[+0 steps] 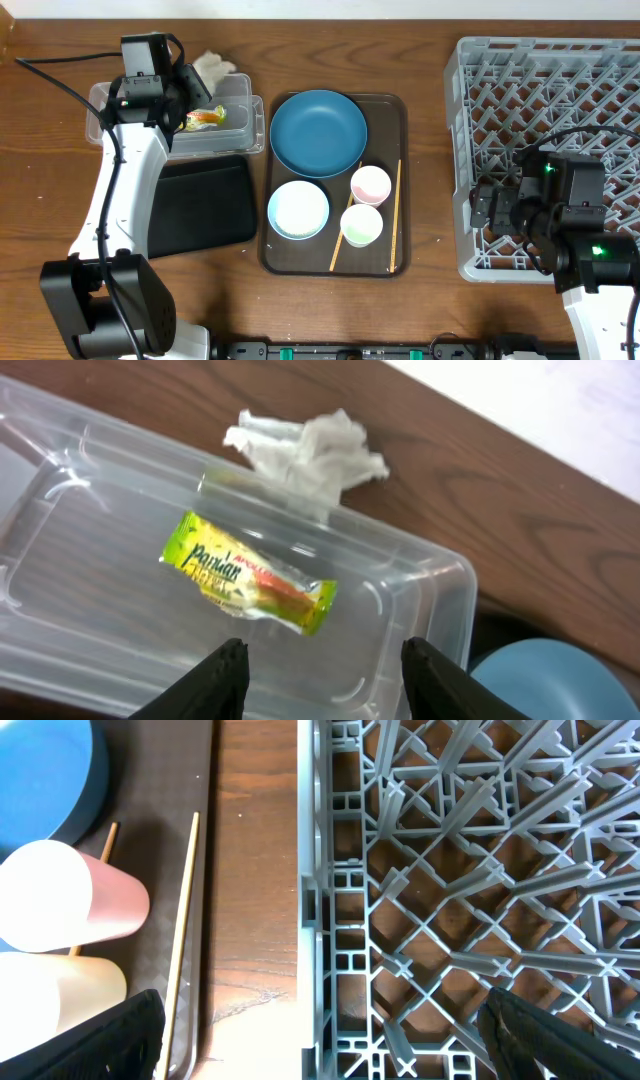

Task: Sort waste into correct bins and load items into the dishwasher rack
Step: 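Carry the wrapper and tissue left and drop them into the clear bin, then move the left gripper to the white cup and grasp it, then lift the white cup and hand it to the right gripper, then carry the white cup with the right gripper into the dishwasher rack, then grasp the pink cup with the left gripper and lift it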

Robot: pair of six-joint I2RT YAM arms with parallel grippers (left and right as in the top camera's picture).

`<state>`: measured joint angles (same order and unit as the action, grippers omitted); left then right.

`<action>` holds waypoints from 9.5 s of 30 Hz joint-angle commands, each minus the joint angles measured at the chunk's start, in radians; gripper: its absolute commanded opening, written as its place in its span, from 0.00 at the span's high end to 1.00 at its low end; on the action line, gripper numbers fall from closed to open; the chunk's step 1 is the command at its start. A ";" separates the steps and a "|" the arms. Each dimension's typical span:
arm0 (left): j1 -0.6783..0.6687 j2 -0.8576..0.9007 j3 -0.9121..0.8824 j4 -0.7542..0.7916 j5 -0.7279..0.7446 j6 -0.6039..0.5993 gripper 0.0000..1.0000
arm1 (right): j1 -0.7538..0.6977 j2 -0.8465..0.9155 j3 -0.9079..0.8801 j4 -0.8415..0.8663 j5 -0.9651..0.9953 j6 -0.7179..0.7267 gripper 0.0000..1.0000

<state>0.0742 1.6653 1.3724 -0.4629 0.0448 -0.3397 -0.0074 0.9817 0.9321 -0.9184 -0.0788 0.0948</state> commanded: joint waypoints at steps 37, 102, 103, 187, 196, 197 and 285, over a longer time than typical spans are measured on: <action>-0.278 -0.021 0.006 -0.364 0.158 0.107 0.41 | -0.003 -0.004 0.021 0.002 -0.007 0.002 0.01; -0.369 -0.249 -0.241 -0.254 0.921 0.005 0.94 | -0.032 0.020 0.021 0.010 -0.098 0.079 0.01; -0.351 -0.247 -0.242 -0.220 0.971 0.005 0.94 | -0.032 0.029 0.021 0.037 -0.204 0.031 0.01; -0.397 -0.252 -0.243 -0.278 0.360 0.035 0.44 | -0.050 0.142 0.151 -0.002 -0.290 -0.145 0.79; -0.385 -0.414 -0.243 -0.385 0.161 0.040 0.38 | -0.247 0.182 0.348 -0.123 0.044 -0.061 0.97; -0.385 -0.420 -0.243 -0.386 0.162 0.040 0.38 | -0.275 0.194 0.364 -0.127 0.056 -0.062 0.99; -0.608 -0.004 -0.242 0.018 0.402 -0.099 0.94 | -0.114 0.524 0.525 -0.304 -0.145 -0.114 0.15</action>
<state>-0.5808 1.7378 1.1286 -0.4450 0.3286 -0.3782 -0.1307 1.5097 1.4456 -1.2224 -0.2493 -0.0128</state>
